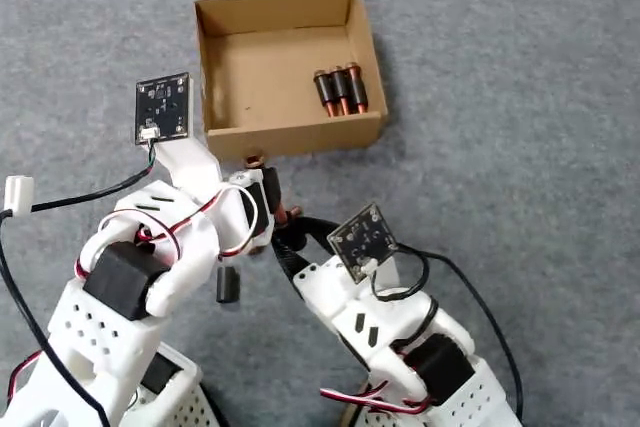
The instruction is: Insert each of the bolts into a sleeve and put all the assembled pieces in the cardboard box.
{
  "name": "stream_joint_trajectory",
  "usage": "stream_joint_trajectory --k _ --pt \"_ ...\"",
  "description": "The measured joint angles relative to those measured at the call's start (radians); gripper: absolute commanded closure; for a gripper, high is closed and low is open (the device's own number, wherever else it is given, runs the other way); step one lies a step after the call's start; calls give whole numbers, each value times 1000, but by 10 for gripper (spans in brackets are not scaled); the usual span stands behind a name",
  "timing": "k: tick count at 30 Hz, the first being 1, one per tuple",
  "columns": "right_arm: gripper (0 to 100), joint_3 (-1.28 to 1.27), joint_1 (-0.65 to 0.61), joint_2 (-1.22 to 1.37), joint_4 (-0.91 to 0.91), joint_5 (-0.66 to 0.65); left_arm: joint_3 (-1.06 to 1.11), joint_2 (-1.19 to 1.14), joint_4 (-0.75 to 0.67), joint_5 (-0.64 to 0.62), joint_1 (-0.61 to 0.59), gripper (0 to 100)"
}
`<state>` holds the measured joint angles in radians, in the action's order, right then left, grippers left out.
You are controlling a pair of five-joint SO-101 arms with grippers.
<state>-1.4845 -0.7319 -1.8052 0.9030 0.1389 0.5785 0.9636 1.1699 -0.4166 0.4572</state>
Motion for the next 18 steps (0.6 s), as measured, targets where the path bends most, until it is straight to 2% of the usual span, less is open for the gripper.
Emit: stream_joint_trajectory --k 11,18 --pt "997 9 6 0 0 2 -2 0 3 6 38 979" --pt "997 18 5 0 0 0 -3 0 91 0 54 978"
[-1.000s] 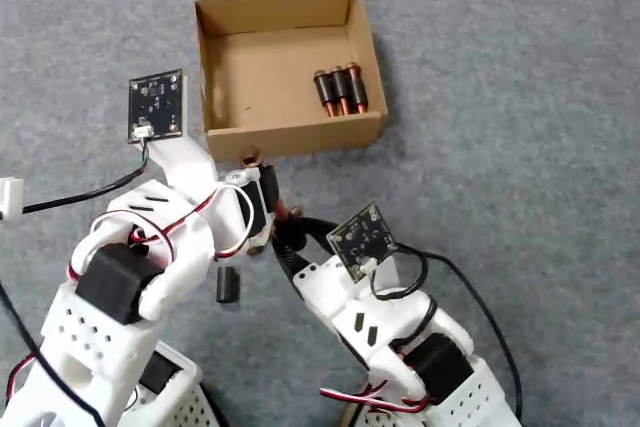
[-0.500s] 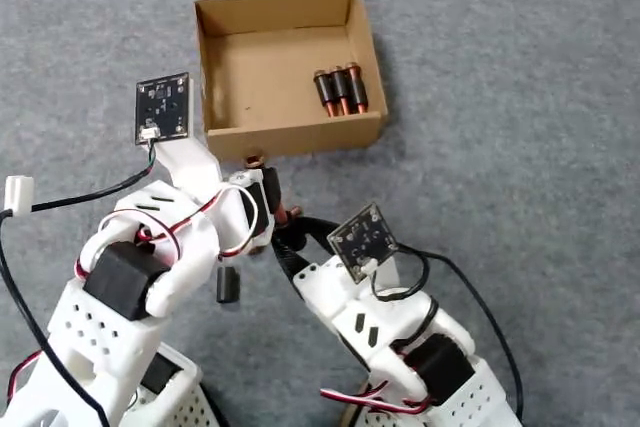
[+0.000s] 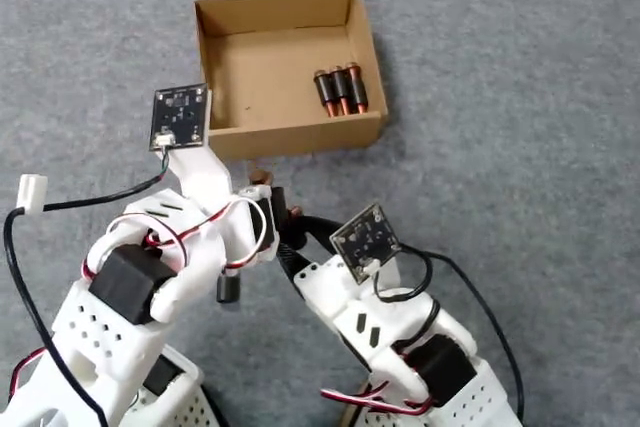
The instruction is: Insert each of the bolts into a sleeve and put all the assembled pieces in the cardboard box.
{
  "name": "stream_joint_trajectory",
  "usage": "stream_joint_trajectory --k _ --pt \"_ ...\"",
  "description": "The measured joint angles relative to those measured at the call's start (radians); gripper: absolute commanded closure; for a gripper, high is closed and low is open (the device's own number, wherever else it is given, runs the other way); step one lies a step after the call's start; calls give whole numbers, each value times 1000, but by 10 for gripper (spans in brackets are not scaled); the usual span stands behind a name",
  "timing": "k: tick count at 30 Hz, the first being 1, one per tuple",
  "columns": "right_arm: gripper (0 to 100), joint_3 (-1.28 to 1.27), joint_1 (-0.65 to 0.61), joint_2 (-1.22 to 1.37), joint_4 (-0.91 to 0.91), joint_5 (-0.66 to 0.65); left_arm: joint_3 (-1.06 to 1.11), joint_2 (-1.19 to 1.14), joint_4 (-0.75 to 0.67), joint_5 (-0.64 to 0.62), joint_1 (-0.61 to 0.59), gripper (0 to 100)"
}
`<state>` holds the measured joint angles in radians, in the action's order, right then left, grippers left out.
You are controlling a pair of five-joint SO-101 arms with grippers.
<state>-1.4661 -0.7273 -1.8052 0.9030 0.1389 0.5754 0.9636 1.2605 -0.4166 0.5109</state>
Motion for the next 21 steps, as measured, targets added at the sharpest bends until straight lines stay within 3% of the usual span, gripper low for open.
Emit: stream_joint_trajectory --k 7,21 --pt "997 2 2 0 0 0 0 0 12 0 3 773" --pt "997 28 21 0 0 0 0 0 12 2 3 760"
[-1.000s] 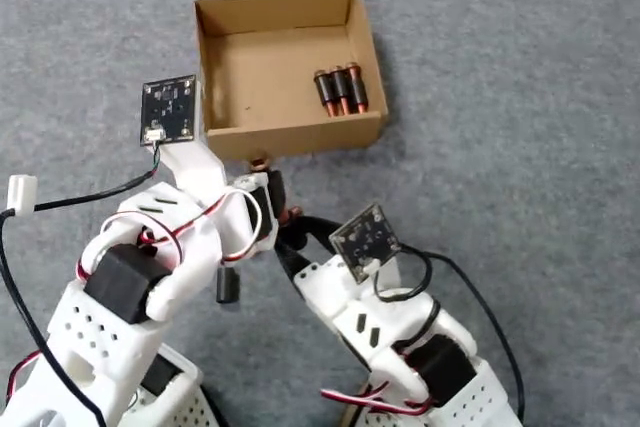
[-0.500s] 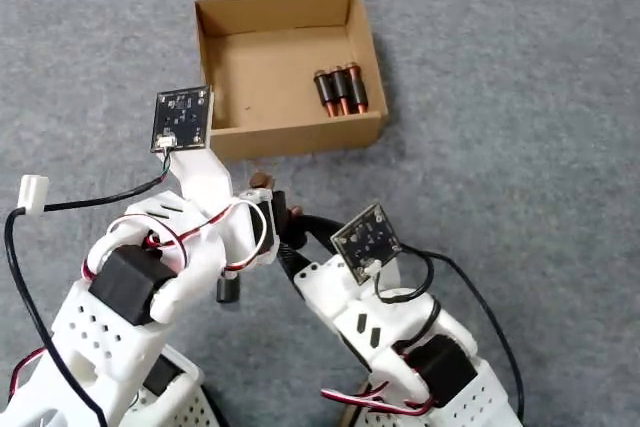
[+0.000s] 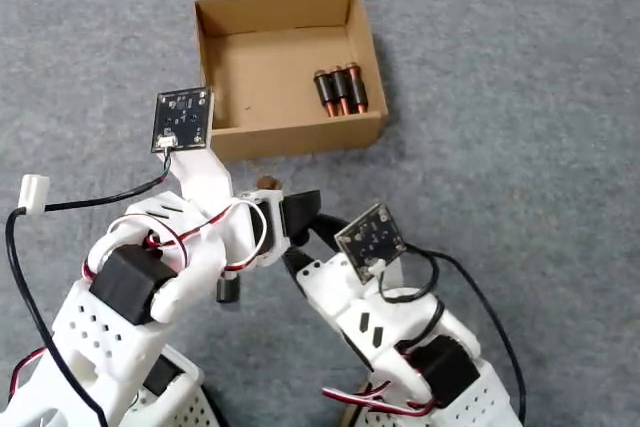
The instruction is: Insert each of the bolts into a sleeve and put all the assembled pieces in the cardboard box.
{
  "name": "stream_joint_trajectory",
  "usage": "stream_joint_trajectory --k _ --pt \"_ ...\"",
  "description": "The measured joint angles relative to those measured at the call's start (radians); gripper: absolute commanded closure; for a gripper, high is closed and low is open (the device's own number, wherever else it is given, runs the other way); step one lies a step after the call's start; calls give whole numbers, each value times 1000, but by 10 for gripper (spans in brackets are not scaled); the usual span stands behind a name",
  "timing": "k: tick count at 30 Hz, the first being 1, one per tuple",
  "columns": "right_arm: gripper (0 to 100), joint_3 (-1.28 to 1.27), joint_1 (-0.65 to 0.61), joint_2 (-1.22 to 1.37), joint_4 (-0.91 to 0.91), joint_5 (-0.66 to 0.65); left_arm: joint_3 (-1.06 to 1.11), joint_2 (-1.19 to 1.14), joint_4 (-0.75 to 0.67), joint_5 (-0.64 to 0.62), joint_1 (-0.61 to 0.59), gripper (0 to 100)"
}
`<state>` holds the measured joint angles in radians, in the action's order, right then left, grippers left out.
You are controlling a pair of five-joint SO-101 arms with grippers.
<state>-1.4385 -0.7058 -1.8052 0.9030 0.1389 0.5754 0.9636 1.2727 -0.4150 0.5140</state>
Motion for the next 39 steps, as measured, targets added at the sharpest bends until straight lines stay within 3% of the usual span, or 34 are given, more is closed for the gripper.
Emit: stream_joint_trajectory --k 12,17,21,25,28,34,39 --pt "997 29 61 0 0 -2 -21 0 0 2 -11 764" --pt "997 0 137 0 0 -2 -196 0 0 2 -126 783" --pt "997 -14 176 0 0 -2 -302 2 0 0 -242 980" --pt "997 -14 180 0 0 -2 -304 5 0 0 -373 979" --pt "997 -14 180 0 0 -2 -239 5 3 34 -485 981" --pt "998 9 235 0 0 0 63 3 6 242 -660 981" --pt "998 72 347 0 0 0 330 3 -155 361 -775 981"
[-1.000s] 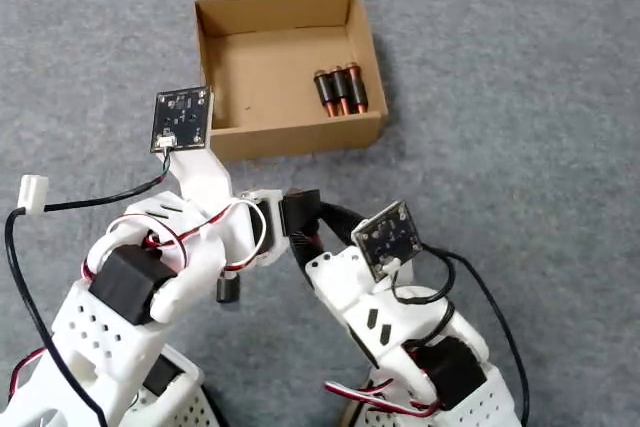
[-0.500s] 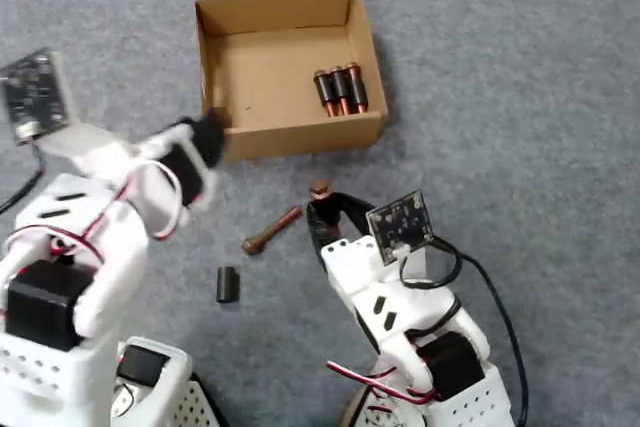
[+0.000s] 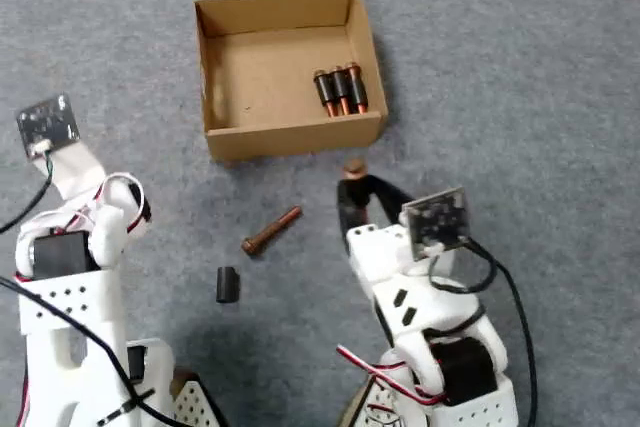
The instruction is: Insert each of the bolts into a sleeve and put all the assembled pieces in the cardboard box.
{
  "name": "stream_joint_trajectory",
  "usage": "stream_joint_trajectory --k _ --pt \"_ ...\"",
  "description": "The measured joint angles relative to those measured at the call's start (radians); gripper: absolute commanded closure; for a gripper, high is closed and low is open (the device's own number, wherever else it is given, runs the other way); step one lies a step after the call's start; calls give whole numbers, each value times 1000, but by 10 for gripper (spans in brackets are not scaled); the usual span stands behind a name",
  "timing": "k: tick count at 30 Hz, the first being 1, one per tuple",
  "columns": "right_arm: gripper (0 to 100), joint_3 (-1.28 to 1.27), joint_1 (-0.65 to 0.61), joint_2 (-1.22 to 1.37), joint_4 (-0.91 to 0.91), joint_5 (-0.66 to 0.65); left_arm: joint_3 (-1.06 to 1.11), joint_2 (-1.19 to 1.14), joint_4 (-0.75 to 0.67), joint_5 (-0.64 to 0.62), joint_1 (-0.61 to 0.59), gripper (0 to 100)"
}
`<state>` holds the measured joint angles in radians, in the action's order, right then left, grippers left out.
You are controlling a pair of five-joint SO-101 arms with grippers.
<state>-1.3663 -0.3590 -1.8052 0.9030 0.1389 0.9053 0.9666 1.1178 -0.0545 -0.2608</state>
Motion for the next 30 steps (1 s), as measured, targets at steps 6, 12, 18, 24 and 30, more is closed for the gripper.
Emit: stream_joint_trajectory --k 6,12,18,24,30 --pt "998 68 61 3 0 0 252 0 -213 48 -35 981" --pt "998 253 87 258 -46 0 377 0 -330 49 -35 981" --pt "998 552 91 715 -51 0 473 0 -370 49 -35 981" --pt "998 928 89 1204 -5 -55 528 0 -371 5 -37 981" --pt "998 1350 91 1649 157 -78 542 0 -394 -15 -37 981"
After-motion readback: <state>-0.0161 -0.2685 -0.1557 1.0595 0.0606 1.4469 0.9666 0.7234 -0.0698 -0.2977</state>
